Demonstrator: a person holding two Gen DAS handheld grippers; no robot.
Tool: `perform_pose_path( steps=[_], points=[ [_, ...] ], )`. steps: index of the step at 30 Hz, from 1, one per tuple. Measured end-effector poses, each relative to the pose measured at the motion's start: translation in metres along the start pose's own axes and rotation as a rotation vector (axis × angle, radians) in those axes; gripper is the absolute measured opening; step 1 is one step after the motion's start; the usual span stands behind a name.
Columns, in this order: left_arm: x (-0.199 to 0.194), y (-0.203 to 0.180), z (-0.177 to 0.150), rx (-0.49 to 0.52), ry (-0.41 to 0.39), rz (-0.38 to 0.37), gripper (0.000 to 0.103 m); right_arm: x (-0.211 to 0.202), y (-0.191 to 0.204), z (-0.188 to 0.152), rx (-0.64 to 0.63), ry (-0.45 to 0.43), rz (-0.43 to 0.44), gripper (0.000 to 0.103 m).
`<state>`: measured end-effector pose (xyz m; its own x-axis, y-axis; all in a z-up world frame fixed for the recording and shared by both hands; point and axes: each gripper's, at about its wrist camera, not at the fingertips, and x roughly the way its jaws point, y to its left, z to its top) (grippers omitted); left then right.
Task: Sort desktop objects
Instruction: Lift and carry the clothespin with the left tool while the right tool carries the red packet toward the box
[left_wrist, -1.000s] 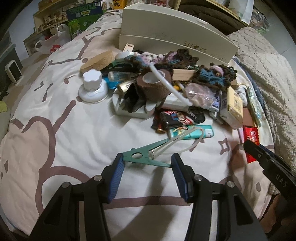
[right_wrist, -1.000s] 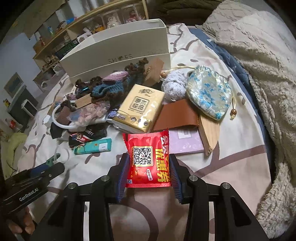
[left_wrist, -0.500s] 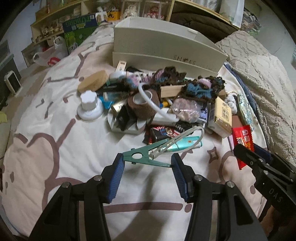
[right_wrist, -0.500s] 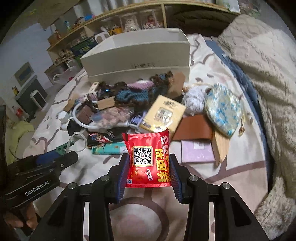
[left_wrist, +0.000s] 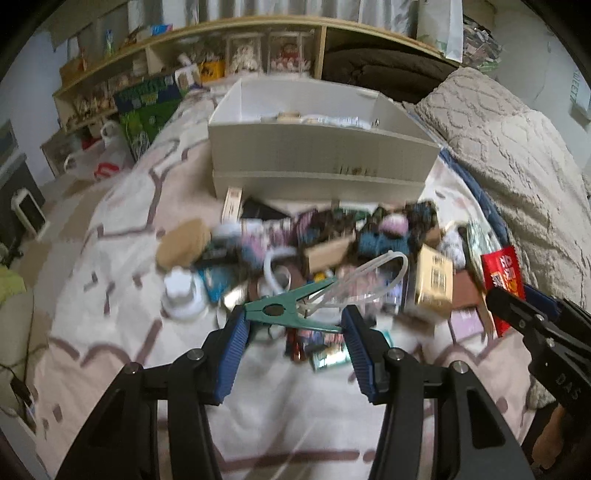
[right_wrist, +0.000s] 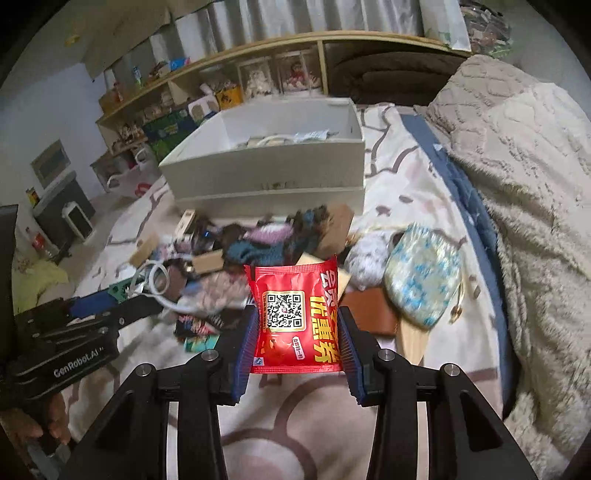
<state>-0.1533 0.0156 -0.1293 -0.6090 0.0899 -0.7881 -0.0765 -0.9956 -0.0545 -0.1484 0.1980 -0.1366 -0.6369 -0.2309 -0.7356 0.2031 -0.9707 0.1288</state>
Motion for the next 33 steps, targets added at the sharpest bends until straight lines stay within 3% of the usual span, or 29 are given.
perform_pose_path(
  steps=[16, 33],
  points=[
    [0.014, -0.009, 0.08, -0.009, -0.113, -0.06, 0.052, 0.01, -0.006, 0.066, -0.006, -0.093, -0.018, 0.043],
    [0.046, 0.04, 0.147, -0.068, -0.212, -0.022, 0.052, 0.066, 0.021, 0.133, -0.04, -0.102, 0.027, 0.043]
  ],
)
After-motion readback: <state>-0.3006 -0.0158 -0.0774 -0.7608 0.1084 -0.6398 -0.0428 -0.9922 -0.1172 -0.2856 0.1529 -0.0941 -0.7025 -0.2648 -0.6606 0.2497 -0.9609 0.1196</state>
